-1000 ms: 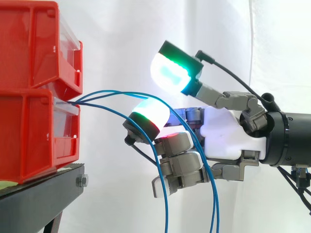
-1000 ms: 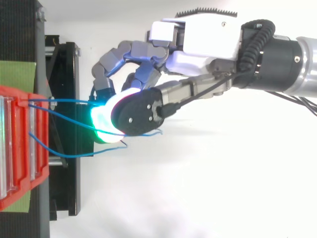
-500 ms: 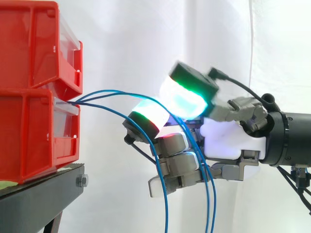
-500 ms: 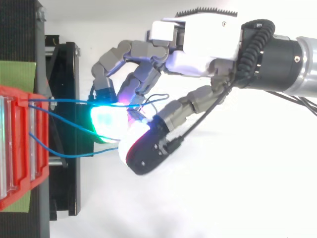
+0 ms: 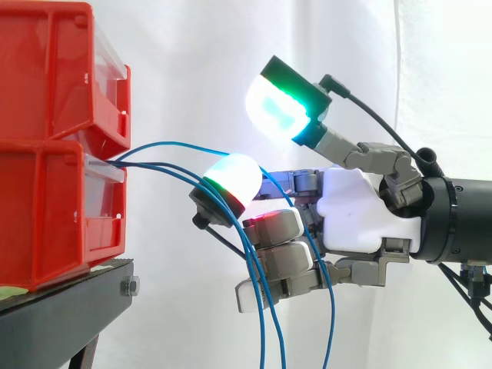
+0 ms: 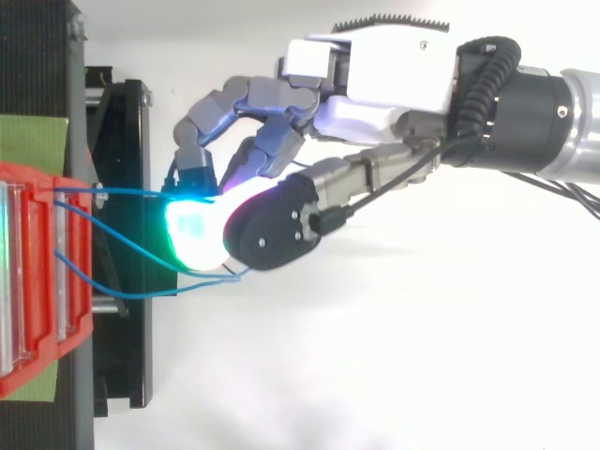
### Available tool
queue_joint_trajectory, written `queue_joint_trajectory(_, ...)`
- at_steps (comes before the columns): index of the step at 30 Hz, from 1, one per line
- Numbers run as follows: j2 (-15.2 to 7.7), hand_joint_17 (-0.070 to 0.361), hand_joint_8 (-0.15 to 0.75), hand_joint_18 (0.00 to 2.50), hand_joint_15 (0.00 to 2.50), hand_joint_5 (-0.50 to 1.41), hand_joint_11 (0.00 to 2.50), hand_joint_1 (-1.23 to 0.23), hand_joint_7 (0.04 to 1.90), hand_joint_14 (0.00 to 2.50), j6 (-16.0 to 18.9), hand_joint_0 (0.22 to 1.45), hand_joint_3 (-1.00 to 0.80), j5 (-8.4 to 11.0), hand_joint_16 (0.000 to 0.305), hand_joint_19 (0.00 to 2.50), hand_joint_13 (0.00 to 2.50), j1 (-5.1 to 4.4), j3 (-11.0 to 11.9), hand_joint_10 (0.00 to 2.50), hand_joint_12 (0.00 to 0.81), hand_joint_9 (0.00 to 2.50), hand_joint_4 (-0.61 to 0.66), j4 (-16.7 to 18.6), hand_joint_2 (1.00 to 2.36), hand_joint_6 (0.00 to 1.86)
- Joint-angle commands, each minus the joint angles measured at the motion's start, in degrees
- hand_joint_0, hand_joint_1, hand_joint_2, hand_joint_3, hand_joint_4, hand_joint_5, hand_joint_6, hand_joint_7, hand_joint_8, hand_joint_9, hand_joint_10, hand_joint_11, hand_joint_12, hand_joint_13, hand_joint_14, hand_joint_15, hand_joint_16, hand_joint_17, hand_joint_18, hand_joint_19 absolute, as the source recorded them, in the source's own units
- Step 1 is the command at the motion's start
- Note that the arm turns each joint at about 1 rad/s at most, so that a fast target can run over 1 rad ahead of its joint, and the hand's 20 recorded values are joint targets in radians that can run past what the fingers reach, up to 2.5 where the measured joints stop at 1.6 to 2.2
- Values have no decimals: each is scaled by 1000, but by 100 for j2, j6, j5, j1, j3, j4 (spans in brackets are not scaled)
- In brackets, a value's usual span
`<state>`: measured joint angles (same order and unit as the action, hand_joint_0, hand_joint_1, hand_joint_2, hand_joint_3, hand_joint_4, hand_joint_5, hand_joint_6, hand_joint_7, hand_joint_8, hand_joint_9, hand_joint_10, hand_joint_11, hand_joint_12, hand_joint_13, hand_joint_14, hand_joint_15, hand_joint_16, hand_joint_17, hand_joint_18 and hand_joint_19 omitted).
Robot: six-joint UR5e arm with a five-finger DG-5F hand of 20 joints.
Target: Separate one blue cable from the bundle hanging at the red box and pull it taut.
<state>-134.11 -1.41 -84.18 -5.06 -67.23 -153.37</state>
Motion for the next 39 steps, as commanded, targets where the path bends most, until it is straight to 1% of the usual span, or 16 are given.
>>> queue_joint_trajectory(1, -1, 121, 330, 611, 1460, -165, 1396, -426, 982, 6, 0, 541, -500, 24, 54, 672, 1034, 5, -1, 5, 402, 1096, 103, -9, 1000, 834)
queue_joint_trajectory(4, -1, 120, 332, 611, 1460, -166, 1400, -428, 981, 6, -9, 550, -500, 42, 54, 681, 1036, 5, -1, 5, 392, 1100, 105, -35, 1000, 830)
queue_joint_trajectory(8, -1, 119, 331, 631, 1469, -173, 1398, -450, 966, 5, -62, 552, -500, 306, 53, 692, 1059, 5, -1, 6, 383, 1106, 107, -61, 1000, 828)
queue_joint_trajectory(12, -1, 121, 328, 647, 1497, -189, 1416, -479, 937, 3, -123, 544, -500, 376, 54, 696, 1092, 5, -10, 3, 381, 1098, 114, -88, 1000, 831)
queue_joint_trajectory(18, -1, 125, 337, 676, 1539, -206, 1445, -485, 898, 17, -404, 530, -500, 543, 55, 708, 1136, 5, -10, 0, 374, 1048, 126, -228, 1000, 830)
queue_joint_trajectory(22, -1, 126, 340, 709, 1481, -214, 1418, -487, 884, 328, -510, 521, -500, 604, 56, 740, 1093, -4, -10, 105, 375, 988, 138, -281, 1000, 832)
queue_joint_trajectory(23, -1, 127, 340, 739, 1391, -216, 1398, -492, 887, 596, -510, 518, -500, 604, 56, 771, 1046, -13, -10, 199, 382, 944, 144, -281, 1000, 833)
queue_joint_trajectory(24, -1, 126, 337, 740, 1407, -217, 1390, -491, 880, 611, -510, 519, -500, 604, 56, 782, 1040, -4, -10, 229, 375, 932, 144, -281, 1000, 834)
queue_joint_trajectory(26, -1, 125, 344, 777, 1322, -221, 1357, -495, 868, 886, -510, 517, -500, 613, 56, 843, 986, -13, -19, 326, 380, 863, 154, -281, 1000, 836)
queue_joint_trajectory(27, -1, 125, 347, 778, 1326, -221, 1356, -495, 868, 895, -510, 517, -500, 613, 56, 842, 983, -13, -19, 328, 381, 864, 154, -281, 1000, 836)
queue_joint_trajectory(29, -1, 123, 353, 852, 1189, -222, 1318, -507, 863, 1327, -510, 514, -500, 613, 54, 942, 902, -13, -19, 437, 386, 818, 157, -299, 1000, 837)
queue_joint_trajectory(30, -1, 122, 358, 868, 1189, -222, 1305, -507, 863, 1363, -510, 514, -500, 596, 54, 968, 894, -4, -19, 449, 382, 816, 157, -307, 1000, 837)
queue_joint_trajectory(32, -1, 122, 359, 957, 1100, -222, 1280, -519, 853, 1634, -510, 516, -500, 596, 54, 1079, 865, -4, -19, 518, 382, 791, 161, -325, 1000, 837)
queue_joint_trajectory(36, 7, 120, 371, 1001, 1081, -221, 1240, -523, 848, 1714, -483, 518, -500, 587, 53, 1154, 854, -13, -19, 582, 382, 777, 167, -413, 1000, 837)
queue_joint_trajectory(37, 7, 120, 368, 1002, 1080, -221, 1243, -523, 847, 1731, -483, 518, -500, 490, 53, 1152, 852, -30, -19, 587, 379, 775, 170, -694, 1000, 837)
queue_joint_trajectory(39, 51, 119, 365, 1005, 1075, -221, 1237, -526, 850, 1739, -492, 519, -500, 464, 53, 1162, 853, -30, -19, 595, 378, 775, 168, -773, 1000, 837)
